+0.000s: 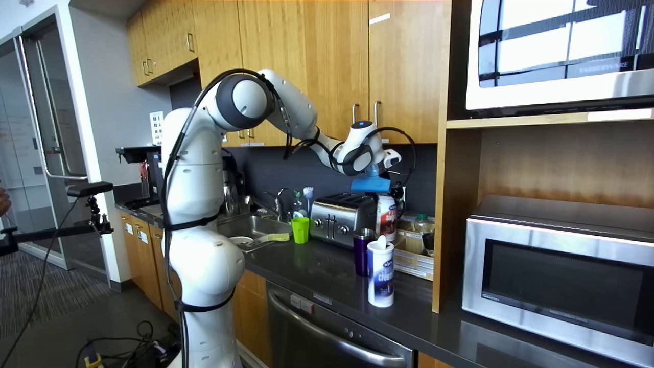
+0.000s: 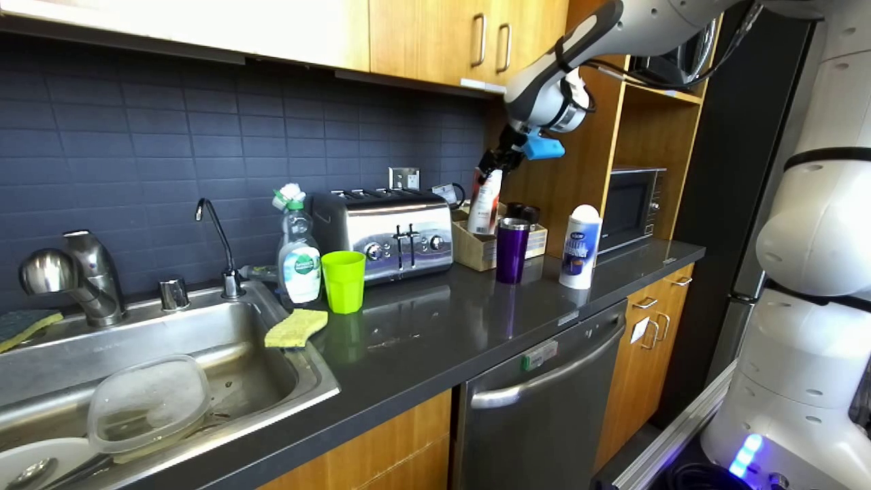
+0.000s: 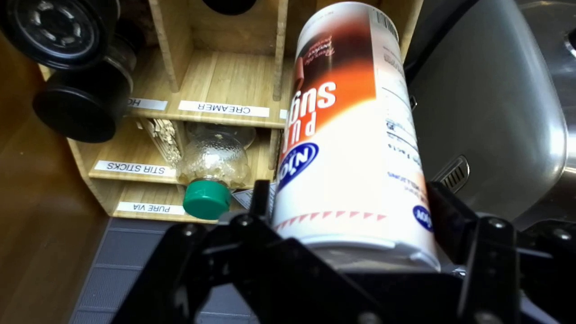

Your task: Put the white can into the wooden box

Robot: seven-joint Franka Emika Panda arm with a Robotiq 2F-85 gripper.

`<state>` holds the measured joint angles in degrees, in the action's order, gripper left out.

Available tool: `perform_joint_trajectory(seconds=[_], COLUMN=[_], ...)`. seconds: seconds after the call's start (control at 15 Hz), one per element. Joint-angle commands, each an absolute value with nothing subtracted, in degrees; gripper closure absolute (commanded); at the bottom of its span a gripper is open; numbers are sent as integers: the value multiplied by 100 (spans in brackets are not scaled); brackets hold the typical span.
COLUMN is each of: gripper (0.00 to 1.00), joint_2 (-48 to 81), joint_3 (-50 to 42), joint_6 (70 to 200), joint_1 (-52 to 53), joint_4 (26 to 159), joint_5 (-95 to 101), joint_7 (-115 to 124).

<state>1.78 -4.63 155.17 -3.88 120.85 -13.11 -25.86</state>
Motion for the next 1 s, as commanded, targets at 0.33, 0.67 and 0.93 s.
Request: perform_joint_trajectory(seconds=[0.33, 0.67, 0.93], gripper=[40, 40, 40], joint_2=[264, 308, 334], joint_3=[-454, -455, -452], joint_6=[15706, 15738, 15748], joint_1=[-411, -431, -436], joint_4=[11984, 11973, 11978], joint_5=[-1677, -1709, -1753], joint_7=[-3071, -3213, -3313])
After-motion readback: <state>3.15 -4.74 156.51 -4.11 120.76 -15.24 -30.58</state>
